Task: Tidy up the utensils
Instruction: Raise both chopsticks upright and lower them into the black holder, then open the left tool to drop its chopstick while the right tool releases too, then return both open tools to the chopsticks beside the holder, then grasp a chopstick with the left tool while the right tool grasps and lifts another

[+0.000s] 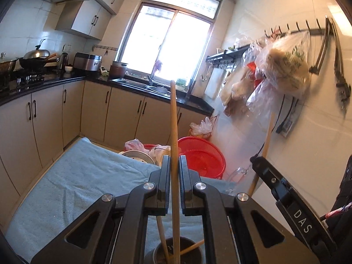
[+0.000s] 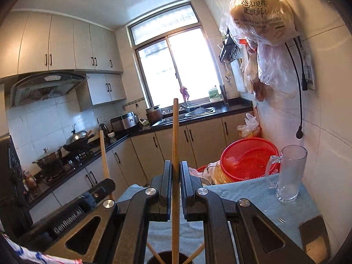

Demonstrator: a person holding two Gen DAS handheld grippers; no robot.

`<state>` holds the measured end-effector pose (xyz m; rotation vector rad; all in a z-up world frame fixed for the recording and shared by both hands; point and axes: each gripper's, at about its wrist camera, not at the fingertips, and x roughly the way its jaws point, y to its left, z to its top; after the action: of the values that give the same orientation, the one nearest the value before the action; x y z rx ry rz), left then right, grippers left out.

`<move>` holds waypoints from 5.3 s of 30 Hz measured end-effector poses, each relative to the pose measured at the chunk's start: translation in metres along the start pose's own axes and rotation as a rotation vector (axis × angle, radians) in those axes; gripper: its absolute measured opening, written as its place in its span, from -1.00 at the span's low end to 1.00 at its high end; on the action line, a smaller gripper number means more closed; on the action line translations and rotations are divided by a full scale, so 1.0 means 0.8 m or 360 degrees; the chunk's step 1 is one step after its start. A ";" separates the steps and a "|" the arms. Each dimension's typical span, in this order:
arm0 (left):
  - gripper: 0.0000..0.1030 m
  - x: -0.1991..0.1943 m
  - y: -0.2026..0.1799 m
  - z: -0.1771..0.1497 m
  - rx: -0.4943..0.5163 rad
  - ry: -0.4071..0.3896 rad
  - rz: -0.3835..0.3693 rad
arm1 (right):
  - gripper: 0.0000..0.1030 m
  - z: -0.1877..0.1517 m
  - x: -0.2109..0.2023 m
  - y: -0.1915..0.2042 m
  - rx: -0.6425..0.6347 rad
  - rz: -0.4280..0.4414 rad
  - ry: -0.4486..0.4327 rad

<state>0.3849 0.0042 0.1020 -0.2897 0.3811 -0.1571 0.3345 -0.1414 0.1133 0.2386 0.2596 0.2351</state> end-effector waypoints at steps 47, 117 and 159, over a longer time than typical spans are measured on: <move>-0.19 -0.097 0.066 -0.170 0.0121 0.0669 0.0213 | -0.08 -0.183 -0.122 -0.062 -0.0095 -0.0072 0.0997; -0.80 -0.002 0.037 -0.232 0.0202 0.1253 -0.0012 | -0.19 -0.255 -0.079 -0.054 -0.0319 -0.0188 0.1360; -0.81 -0.035 0.073 -0.244 0.0658 0.1669 0.0194 | -0.52 -0.238 -0.039 -0.091 -0.0466 -0.0465 0.1954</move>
<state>0.2888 0.0167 -0.0795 0.2579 1.3804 -0.2570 0.2661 -0.1801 -0.0772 -0.2701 1.4533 0.0991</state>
